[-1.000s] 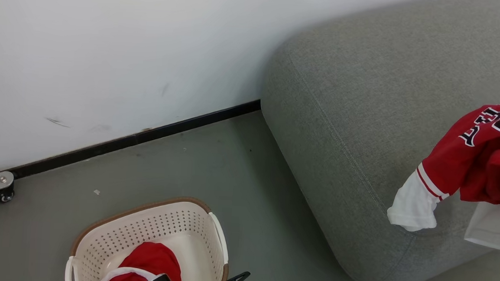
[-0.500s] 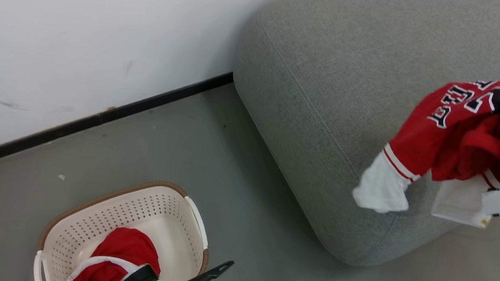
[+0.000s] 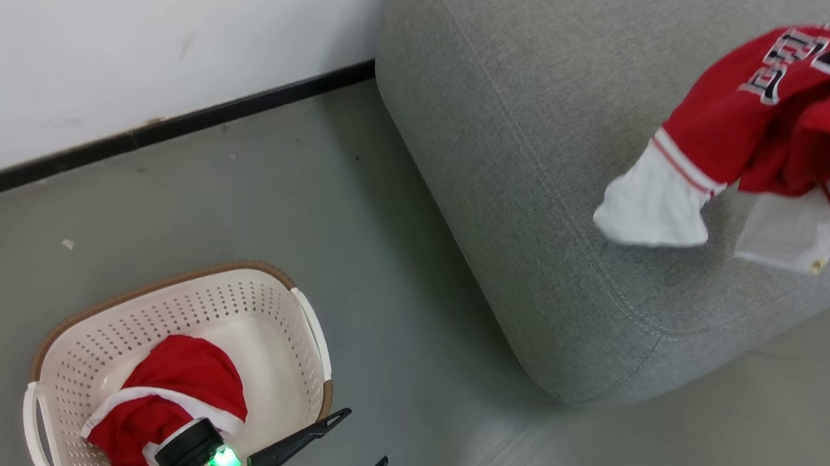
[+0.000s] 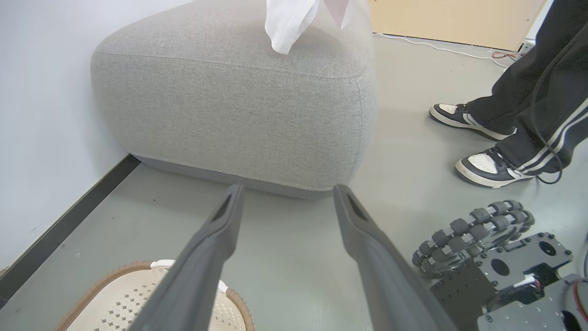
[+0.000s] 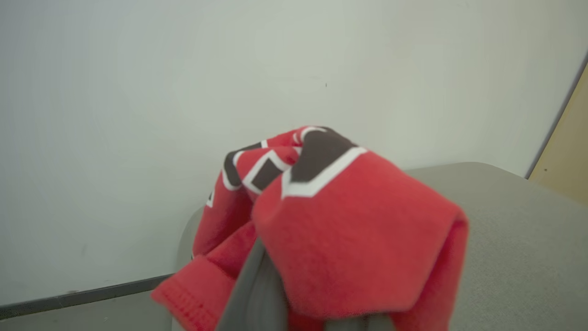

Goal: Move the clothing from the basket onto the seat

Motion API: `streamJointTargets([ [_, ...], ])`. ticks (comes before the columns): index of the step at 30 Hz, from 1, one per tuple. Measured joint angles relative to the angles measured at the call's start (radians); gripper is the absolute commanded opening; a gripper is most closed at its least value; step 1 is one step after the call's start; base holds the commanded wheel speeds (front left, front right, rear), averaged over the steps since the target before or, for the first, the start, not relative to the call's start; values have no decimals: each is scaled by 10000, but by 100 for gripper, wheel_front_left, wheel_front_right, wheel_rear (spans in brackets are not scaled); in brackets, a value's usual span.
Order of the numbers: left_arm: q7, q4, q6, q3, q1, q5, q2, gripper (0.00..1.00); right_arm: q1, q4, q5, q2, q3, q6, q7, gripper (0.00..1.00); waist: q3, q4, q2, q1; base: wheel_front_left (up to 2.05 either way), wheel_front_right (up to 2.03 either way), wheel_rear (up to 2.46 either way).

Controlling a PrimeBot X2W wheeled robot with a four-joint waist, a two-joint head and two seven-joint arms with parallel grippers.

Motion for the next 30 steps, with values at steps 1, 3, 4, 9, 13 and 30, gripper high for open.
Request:
streamJointTargets([
  [1,0,-40,6,33,0,2,29,100,-222,163,82,0,2,0,4,0,83,7,0,0,0,0,0],
  [3,0,-123,10,88,0,4,88,100,-630,531,370,12,-54,0,104,0,247,24,0,0,0,0,0],
  [4,0,-163,10,105,1,10,148,100,-815,725,479,10,-98,0,107,0,328,34,0,0,0,0,0],
  [9,0,-433,63,268,0,94,324,100,-1913,1542,681,-174,-633,0,222,0,741,103,0,0,0,0,0],
  [13,0,-732,63,284,-3,215,472,100,-2881,2182,920,-297,-976,0,360,0,1071,177,0,0,0,0,0],
  [30,0,-1511,184,656,-229,430,890,100,-4977,4982,2021,-35,-3266,-2,293,0,2386,643,0,0,0,0,0],
])
